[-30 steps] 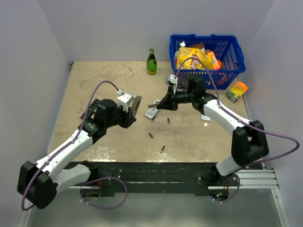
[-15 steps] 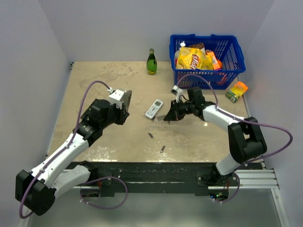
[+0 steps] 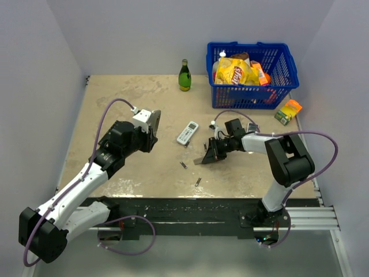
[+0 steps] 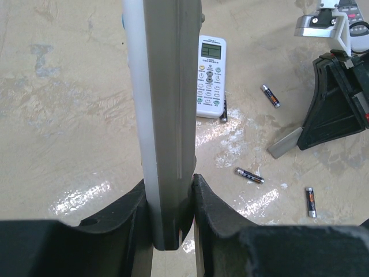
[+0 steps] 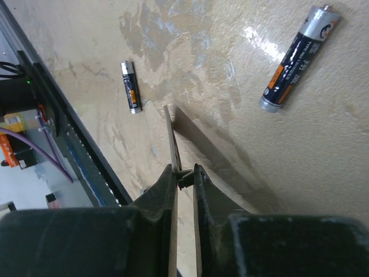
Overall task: Load the batteries into the remote control
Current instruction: Place the battery cover at the center of the board.
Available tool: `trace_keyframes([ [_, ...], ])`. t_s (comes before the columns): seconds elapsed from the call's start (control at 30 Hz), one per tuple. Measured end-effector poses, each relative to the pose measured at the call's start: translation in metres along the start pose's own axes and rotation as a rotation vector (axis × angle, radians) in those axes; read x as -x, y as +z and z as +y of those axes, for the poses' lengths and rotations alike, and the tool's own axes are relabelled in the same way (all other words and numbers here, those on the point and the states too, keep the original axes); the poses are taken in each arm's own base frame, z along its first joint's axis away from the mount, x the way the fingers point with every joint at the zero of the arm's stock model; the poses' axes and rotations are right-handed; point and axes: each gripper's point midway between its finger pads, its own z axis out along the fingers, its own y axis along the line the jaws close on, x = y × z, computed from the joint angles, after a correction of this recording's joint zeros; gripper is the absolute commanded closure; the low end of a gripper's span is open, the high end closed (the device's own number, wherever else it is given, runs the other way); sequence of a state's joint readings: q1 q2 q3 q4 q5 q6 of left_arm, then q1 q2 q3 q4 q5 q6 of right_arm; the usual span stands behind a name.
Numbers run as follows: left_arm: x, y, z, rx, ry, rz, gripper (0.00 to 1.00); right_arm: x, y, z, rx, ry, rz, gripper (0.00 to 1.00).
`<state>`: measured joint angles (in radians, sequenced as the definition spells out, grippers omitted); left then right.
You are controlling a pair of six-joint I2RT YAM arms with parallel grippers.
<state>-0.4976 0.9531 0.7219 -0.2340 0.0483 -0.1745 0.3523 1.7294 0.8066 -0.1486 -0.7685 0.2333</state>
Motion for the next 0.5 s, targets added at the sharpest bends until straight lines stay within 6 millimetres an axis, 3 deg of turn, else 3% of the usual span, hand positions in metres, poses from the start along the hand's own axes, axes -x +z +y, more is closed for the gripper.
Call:
trace_keyframes([
  [0.13,0.0,0.0,0.0,-0.001,0.0,0.0,1.0,0.001,0.005,-0.008,-0.024,0.024,0.006,0.62],
  [0.17,0.0,0.0,0.0,-0.001,0.0,0.0,1.0,0.001,0.006,-0.008,-0.02,0.033,0.009,0.51],
  [0.2,0.0,0.0,0.0,-0.001,0.0,0.0,1.0,0.001,0.005,-0.007,-0.018,0.036,0.007,0.47],
  [0.4,0.0,0.0,-0.001,-0.008,0.0,0.001,1.0,0.021,-0.004,-0.002,-0.052,0.008,-0.054,0.12],
  [0.43,0.0,0.0,-0.001,-0.008,0.0,0.001,1.0,0.024,-0.006,-0.002,-0.067,0.002,-0.065,0.03],
  [0.5,0.0,0.0,-0.001,-0.008,0.0,0.001,1.0,0.031,-0.013,-0.007,-0.127,-0.017,-0.1,0.02],
])
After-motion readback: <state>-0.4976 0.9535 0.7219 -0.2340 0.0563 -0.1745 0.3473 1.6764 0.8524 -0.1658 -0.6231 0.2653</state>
